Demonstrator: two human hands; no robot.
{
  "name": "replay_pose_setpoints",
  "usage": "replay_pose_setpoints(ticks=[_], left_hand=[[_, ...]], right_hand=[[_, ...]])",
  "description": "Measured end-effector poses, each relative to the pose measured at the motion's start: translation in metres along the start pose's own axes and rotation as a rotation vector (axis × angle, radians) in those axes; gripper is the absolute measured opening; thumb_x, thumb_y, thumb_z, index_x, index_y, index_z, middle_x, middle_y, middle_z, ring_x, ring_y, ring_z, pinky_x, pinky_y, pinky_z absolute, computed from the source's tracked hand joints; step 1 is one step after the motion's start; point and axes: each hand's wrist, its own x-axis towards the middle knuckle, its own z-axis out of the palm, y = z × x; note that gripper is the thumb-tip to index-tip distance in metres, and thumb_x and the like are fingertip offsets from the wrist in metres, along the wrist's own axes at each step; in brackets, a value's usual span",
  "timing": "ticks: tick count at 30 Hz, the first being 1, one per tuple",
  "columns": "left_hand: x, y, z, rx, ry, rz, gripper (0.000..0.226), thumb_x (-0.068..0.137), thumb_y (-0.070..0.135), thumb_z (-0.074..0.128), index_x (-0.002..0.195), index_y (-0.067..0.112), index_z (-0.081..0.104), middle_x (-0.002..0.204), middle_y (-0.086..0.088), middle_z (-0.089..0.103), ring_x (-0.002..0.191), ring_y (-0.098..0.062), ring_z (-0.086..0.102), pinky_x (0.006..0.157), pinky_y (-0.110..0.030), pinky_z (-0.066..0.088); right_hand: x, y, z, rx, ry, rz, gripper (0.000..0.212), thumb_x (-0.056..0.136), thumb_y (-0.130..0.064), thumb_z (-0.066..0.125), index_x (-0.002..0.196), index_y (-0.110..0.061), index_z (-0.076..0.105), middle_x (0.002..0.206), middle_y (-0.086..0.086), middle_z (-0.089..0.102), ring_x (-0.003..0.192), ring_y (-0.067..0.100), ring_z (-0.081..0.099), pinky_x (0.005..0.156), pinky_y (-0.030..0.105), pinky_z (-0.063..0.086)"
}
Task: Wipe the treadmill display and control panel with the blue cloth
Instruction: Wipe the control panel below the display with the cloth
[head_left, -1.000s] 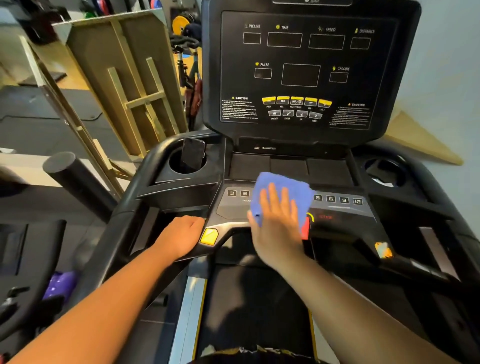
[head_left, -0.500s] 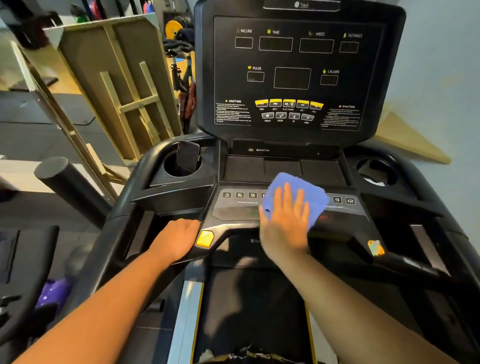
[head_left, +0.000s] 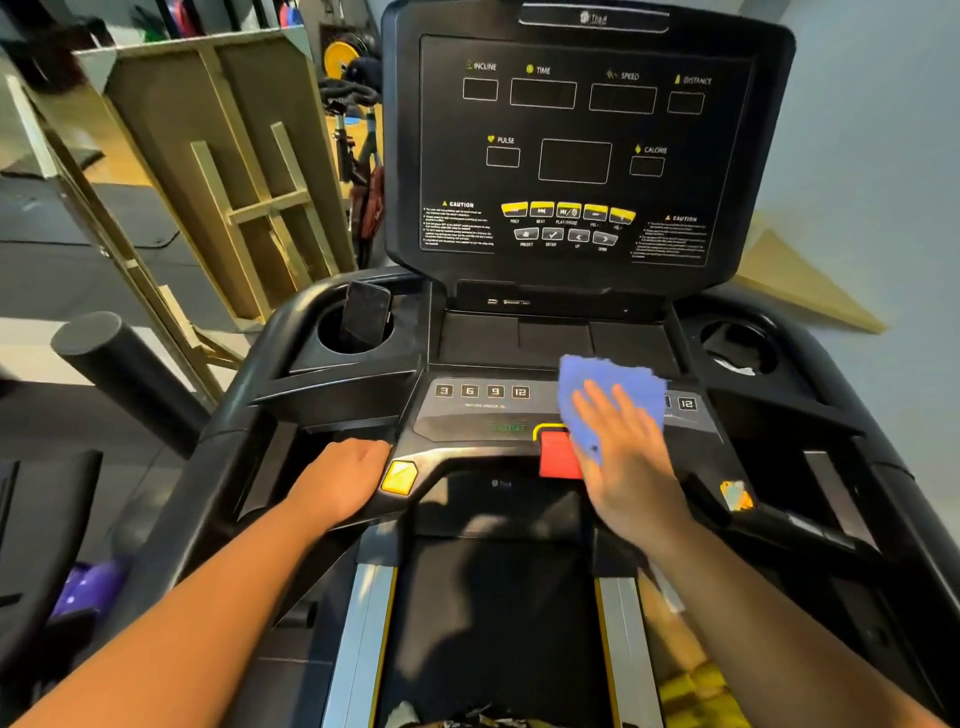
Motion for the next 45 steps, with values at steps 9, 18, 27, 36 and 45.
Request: replay_pose_setpoints(ticks=[9, 18, 27, 36, 45], left_hand=[[-0.006, 0.007, -0.004, 0.114, -0.024, 0.042, 0.038, 0.087, 0.038, 0.020, 0.064, 0.020, 0.043, 0.074, 0.000, 0.052, 0.077, -0.029, 0.055, 0.072, -0.040, 0.042], [0.006, -0.003, 0.004, 0.085, 0.028, 0.032, 0.043, 0.108, 0.021, 0.035, 0.070, 0.018, 0.054, 0.081, -0.002, 0.062, 0.075, -0.016, 0.057, 0.075, -0.038, 0.046], [0.004, 0.001, 0.003, 0.042, 0.039, 0.035, 0.046, 0.108, 0.019, 0.036, 0.065, 0.017, 0.053, 0.072, 0.001, 0.059, 0.070, -0.015, 0.056, 0.063, -0.033, 0.035], [0.000, 0.006, 0.000, -0.049, 0.023, -0.006, 0.045, 0.108, 0.023, 0.037, 0.079, 0.011, 0.070, 0.083, -0.007, 0.070, 0.081, -0.023, 0.065, 0.077, -0.042, 0.049], [0.000, 0.005, 0.002, -0.123, 0.047, -0.005, 0.045, 0.108, 0.023, 0.039, 0.073, 0.010, 0.065, 0.077, -0.009, 0.069, 0.077, -0.025, 0.065, 0.068, -0.035, 0.044]], right_hand=[[0.011, -0.103, 0.027, 0.003, -0.104, -0.401, 0.061, 0.091, -0.032, 0.048, 0.150, -0.020, 0.045, 0.160, 0.000, 0.037, 0.149, 0.034, 0.029, 0.120, 0.052, 0.025], [-0.011, 0.036, -0.011, 0.018, 0.146, 0.296, 0.051, 0.098, -0.025, 0.057, 0.147, -0.015, 0.048, 0.156, 0.006, 0.044, 0.146, 0.037, 0.034, 0.115, 0.055, 0.031], [-0.033, 0.015, -0.005, 0.021, -0.025, -0.178, 0.070, 0.086, -0.016, 0.064, 0.152, -0.023, 0.040, 0.162, -0.007, 0.033, 0.153, 0.025, 0.022, 0.121, 0.045, 0.021], [-0.001, 0.035, -0.008, -0.059, 0.146, 0.347, 0.058, 0.093, -0.024, 0.061, 0.147, -0.008, 0.047, 0.154, 0.013, 0.045, 0.145, 0.041, 0.034, 0.115, 0.059, 0.033], [-0.047, -0.005, -0.027, 0.291, -0.203, 0.009, 0.053, 0.103, -0.030, 0.053, 0.153, -0.033, 0.038, 0.160, -0.024, 0.026, 0.151, -0.003, 0.002, 0.125, 0.031, 0.003]])
